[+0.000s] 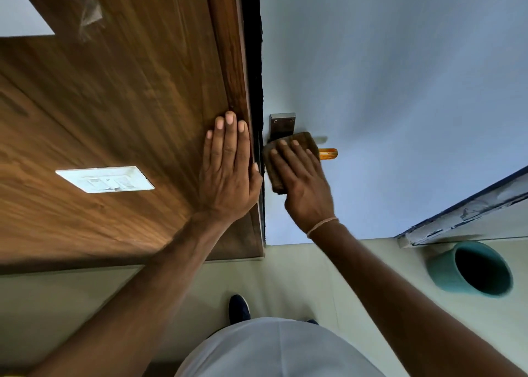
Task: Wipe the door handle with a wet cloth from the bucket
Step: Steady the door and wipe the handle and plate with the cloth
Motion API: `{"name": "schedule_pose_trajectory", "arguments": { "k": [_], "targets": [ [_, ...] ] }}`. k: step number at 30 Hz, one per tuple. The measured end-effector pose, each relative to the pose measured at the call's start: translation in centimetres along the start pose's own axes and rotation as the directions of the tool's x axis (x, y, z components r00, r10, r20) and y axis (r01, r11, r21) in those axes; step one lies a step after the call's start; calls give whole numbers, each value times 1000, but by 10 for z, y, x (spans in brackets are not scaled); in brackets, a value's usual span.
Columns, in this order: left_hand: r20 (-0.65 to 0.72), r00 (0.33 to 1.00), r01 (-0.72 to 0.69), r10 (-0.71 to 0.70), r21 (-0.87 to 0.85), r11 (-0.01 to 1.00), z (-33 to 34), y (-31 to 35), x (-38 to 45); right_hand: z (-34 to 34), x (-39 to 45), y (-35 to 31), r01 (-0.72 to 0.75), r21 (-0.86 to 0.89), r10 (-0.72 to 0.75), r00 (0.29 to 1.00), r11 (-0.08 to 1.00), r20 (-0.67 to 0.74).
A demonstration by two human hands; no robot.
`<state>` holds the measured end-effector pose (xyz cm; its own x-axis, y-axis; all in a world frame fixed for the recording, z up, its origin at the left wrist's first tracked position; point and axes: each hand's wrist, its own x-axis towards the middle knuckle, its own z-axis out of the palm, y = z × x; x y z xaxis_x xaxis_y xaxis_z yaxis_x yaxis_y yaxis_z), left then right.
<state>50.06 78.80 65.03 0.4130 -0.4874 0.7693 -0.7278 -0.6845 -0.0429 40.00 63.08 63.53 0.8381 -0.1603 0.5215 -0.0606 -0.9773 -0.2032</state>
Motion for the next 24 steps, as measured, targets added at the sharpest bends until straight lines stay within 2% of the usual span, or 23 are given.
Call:
{"name": "schedule_pose_trajectory", "arguments": {
  "k": [4,7,11,13,15,18,22,24],
  "targets": [
    [-8,1000,-2,2,23,1000,4,-1,-1,-12,-6,35,-210,50,211,977,976,-32],
    [-11,1000,22,-22,11,1000,8,3,-1,-7,2,11,-168,25,169,984,985,-52],
    [-15,999,47,-47,-6,999,10,8,-1,-1,4,0,-53,4,53,999,999,6],
    [-20,999,49,-49,-23,999,11,10,-1,-5,-4,20,-87,8,87,996,996,0],
    [-19,999,48,-49,-18,999,12,10,-1,-11,-13,40,-194,13,194,981,981,-20],
    [-19,999,47,-48,-10,999,12,9,0,-12,-8,33,-286,-6,285,956,958,-68],
    [-10,1000,26,-27,-18,999,9,5,-1,6,7,-10,-90,-12,90,996,996,-23],
    [-8,999,32,-32,-14,999,8,4,-1,4,4,-1,-53,-15,53,999,998,5]
  ]
}}
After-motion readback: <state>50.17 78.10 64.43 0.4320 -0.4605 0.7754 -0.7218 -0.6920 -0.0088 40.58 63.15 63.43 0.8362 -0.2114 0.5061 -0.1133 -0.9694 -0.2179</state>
